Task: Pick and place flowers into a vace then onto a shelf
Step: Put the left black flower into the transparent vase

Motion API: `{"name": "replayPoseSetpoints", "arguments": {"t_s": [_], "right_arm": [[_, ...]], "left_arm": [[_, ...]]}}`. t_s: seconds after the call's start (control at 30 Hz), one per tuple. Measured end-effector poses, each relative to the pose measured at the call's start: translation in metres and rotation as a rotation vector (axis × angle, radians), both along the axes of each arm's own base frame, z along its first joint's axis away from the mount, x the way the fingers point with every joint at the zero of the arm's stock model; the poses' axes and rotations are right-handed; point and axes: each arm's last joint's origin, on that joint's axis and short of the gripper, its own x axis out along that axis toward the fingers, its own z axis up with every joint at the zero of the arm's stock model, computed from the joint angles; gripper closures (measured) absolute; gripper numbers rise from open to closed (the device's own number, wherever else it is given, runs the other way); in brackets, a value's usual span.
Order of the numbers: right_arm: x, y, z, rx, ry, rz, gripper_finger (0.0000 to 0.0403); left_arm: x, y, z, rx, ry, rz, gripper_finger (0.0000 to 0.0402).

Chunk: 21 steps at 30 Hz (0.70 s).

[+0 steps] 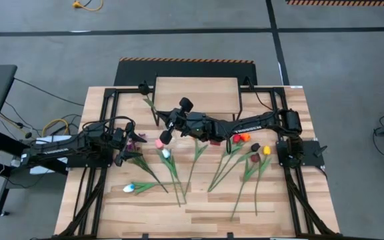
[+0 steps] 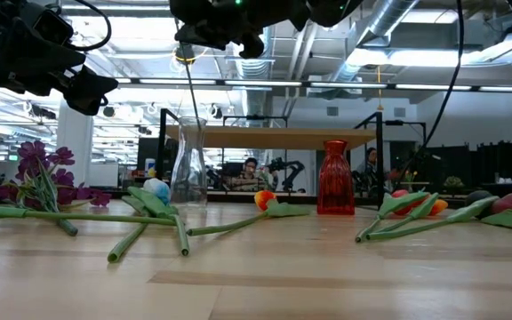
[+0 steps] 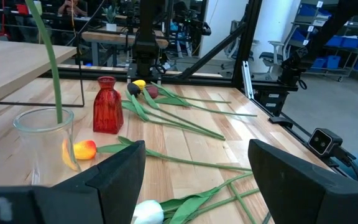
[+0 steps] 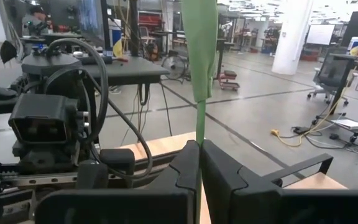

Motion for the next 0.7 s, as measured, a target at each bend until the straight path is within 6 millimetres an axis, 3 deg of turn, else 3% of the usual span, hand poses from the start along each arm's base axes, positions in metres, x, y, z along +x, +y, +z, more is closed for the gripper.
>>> {"name": "replayPoseSetpoints", "arguments": {"t_s": [0.7], "right_arm": [[0.0000, 0.0000, -0.0007, 0.019, -0.002, 0.001, 0.0385]], "left_arm": [[0.0000, 0.0000, 0.0000, 0.000, 0.000, 0.000, 0.0126]]}}
